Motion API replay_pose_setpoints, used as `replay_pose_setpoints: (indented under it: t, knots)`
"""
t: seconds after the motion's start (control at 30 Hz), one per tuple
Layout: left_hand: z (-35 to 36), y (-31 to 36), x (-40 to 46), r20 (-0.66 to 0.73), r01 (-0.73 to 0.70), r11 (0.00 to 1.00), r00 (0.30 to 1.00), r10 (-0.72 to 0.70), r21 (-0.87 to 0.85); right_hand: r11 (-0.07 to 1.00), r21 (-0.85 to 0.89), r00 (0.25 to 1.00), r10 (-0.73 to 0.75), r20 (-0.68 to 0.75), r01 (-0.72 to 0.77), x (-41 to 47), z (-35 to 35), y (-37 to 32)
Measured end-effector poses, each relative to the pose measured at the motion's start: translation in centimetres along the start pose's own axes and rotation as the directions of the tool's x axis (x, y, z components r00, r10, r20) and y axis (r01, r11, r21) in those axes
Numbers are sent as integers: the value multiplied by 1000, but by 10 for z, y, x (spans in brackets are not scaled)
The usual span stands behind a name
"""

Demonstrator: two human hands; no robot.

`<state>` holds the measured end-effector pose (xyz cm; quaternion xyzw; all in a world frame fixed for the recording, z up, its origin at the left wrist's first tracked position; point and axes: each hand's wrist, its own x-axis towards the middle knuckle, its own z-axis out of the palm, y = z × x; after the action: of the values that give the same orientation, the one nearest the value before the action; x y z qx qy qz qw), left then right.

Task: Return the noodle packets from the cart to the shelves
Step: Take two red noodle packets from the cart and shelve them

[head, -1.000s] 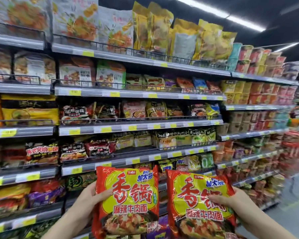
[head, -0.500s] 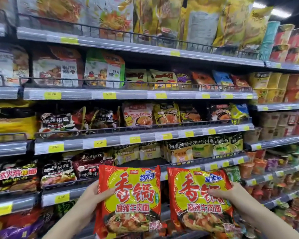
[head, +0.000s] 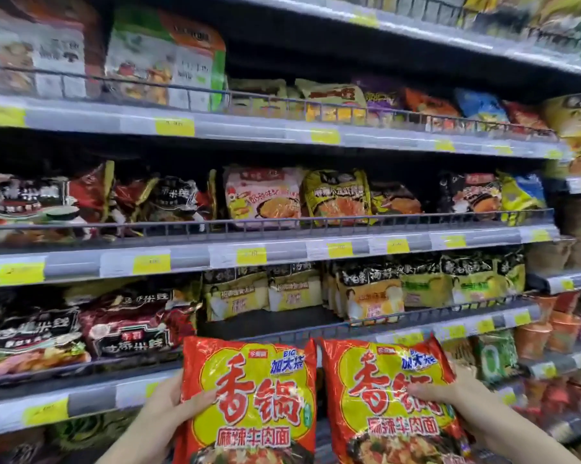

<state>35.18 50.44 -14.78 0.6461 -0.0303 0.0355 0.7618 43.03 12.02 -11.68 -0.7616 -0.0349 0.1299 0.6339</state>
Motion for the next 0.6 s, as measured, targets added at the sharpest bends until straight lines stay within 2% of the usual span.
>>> replay_pose_setpoints:
  t: [0.1,0.33,0.43,0.6]
  knots:
    - [-3,-54,13,-23,-40,999,999,40,-1,996,91,999,-16,39,12,28,10,46]
    - [-24,-164,47,-153,-189,982,969,191,31,988,120,991,-110,82,99,110,32,151]
    - [-38,-192,60,-209,-249,967,944,256,58,966,190,978,-192,77,174,143,35,193]
    - [-60,-209,80,-234,-431,897,866,442,99,923,141,931,-365,27,358,167,41,216]
